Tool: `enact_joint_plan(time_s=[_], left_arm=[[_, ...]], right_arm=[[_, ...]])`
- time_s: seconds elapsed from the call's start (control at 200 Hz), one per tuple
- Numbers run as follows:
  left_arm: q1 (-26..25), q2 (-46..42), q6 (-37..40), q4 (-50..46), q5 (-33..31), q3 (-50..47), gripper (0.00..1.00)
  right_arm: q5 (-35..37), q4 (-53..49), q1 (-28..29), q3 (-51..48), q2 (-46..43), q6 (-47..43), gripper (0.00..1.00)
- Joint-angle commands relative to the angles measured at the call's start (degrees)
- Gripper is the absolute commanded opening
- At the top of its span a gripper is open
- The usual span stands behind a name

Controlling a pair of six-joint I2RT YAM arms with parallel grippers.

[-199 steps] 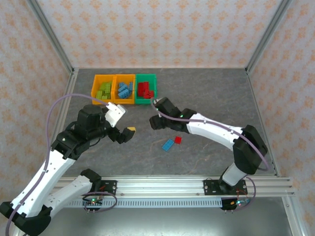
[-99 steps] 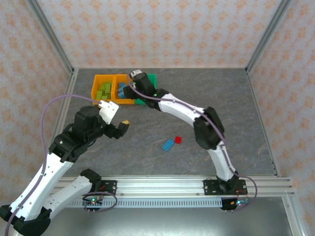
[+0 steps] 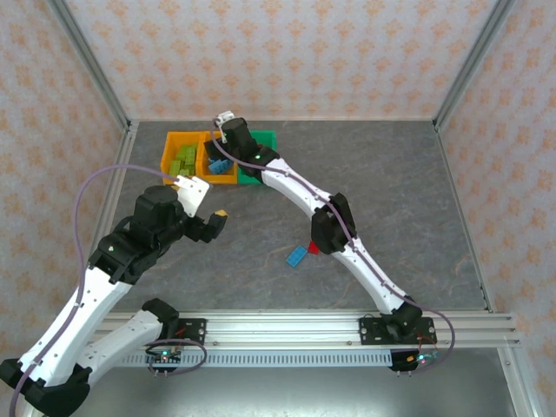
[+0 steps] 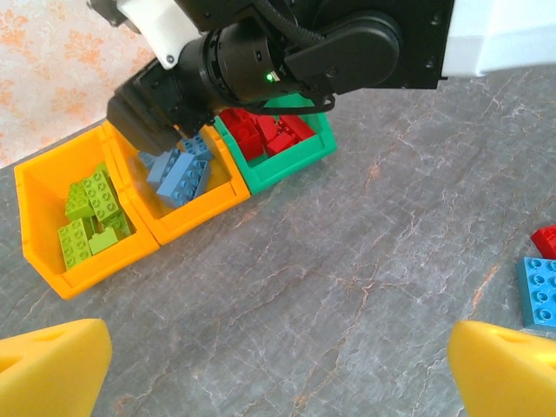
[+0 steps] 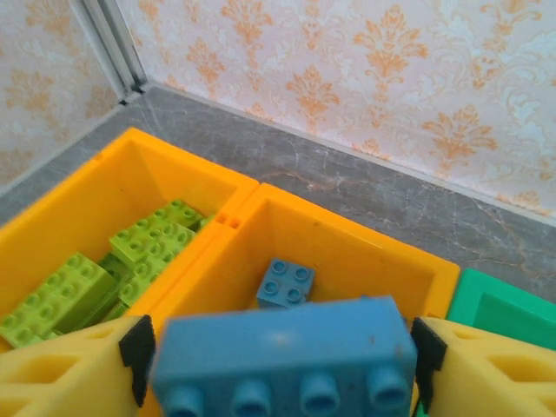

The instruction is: Sort the legos into containers by color

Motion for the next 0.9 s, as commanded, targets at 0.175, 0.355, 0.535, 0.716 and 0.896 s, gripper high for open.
enact_joint_plan(time_s=[0.175,0.355,0.535,0.716,0.896], left_arm=[[-0.3,-0.6,0.0,0.9,0.9,-0.4,1.00],[-0.3,-0.9,0.5,1.0,2.7,-0.7,1.00],[-0.4,-0.6,2.6,1.3,12.5,-1.0,1.00],[-0.8,1.0,3.5,1.9,19.5,-1.2,1.00],[-1.0,4.7,3.9,0.2,19.9,-0.1,1.00]], right_arm=[[0.3,-7.3,-0.1,-8.9,-17.0,3.8,0.87],[2.0,-15.0,-0.1,-28.1,-35.2,8.7,0.88],[4.1,-14.7,-0.1,-56.7,-57.5,16.3,0.88],[9.8,-19.3,-0.1,-80.5,-76.1,34.6,0.89],[6.6,-22.3,-0.1,-97.8,-84.9,52.3,0.88]])
